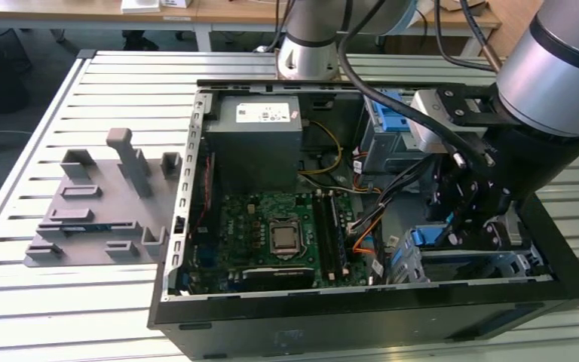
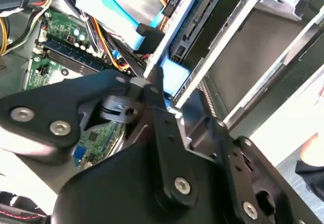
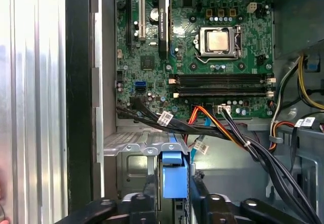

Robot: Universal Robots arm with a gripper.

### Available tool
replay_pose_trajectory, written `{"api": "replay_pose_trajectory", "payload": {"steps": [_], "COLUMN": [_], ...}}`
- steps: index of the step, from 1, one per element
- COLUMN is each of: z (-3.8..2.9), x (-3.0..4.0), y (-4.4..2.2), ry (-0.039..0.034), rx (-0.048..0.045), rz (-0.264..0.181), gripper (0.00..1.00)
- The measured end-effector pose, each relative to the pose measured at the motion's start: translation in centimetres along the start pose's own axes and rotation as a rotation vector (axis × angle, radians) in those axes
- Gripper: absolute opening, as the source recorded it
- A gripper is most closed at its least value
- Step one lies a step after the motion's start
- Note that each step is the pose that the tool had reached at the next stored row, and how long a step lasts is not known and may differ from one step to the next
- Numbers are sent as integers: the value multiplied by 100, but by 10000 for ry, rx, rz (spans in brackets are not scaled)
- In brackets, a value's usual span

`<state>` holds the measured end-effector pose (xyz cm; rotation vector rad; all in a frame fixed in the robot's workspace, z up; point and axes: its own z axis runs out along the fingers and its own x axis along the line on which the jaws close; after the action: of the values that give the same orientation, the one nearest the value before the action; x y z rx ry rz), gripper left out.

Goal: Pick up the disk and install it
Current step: 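Insert the disk into the insertion slot, then insert the first disk wire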

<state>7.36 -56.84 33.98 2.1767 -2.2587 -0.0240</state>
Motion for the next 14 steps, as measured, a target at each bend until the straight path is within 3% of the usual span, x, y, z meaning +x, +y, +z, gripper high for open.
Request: {"api": "replay_pose_trajectory", "payload": {"steps": [4,5,7,14], "z": [2,2,3,4], "x": [0,0,0,0], "y": [0,0,0,0], "ry": [2,1,1,0], "rx": [0,0,0,0], "rz": [0,0,0,0], "gripper": [24,24,13,11]}}
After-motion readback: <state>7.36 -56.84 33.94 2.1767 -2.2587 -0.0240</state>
